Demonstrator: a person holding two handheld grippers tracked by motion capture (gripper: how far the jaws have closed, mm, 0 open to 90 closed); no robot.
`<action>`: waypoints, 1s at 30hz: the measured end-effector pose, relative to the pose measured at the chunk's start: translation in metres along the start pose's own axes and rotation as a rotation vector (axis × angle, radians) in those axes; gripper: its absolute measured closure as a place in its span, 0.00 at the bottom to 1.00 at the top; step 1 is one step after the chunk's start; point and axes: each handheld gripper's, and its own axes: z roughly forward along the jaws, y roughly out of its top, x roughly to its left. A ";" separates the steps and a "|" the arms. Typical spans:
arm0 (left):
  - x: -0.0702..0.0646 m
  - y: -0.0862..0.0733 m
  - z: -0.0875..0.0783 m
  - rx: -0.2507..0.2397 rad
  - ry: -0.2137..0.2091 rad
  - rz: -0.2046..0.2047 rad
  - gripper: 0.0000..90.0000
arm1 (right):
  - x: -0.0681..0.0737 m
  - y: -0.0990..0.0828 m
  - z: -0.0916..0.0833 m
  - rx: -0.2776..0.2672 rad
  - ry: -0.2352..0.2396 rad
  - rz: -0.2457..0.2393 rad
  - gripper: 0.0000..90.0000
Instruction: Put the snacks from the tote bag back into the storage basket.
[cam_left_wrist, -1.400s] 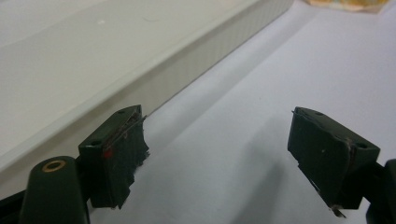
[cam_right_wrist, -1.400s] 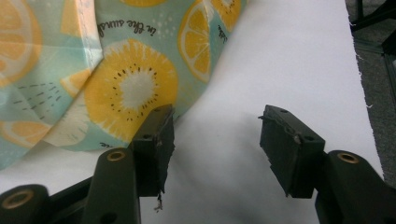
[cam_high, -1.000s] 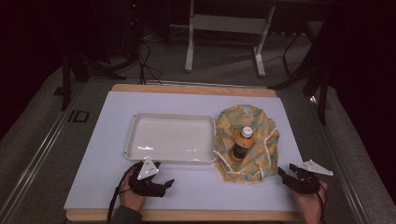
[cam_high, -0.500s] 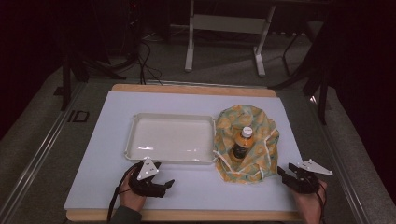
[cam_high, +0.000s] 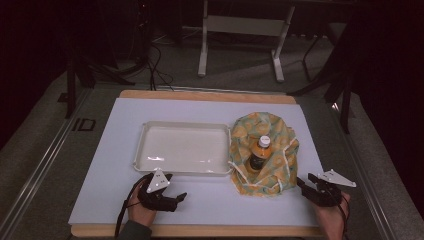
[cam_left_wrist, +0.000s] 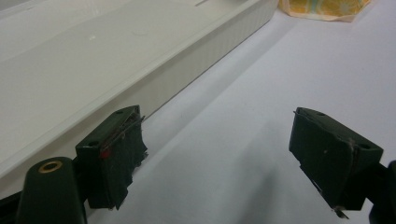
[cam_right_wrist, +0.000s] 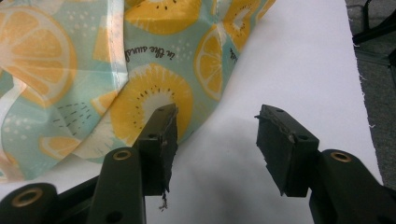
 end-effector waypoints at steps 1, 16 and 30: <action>0.000 0.000 0.000 0.000 0.001 0.001 0.20 | 0.001 0.001 0.000 0.000 0.001 -0.002 0.53; 0.000 0.000 0.000 0.001 0.000 0.002 0.20 | 0.008 0.009 -0.002 -0.014 0.029 -0.034 0.56; 0.000 0.000 0.000 -0.004 0.002 0.001 0.20 | 0.015 0.018 -0.003 -0.012 0.058 -0.076 0.59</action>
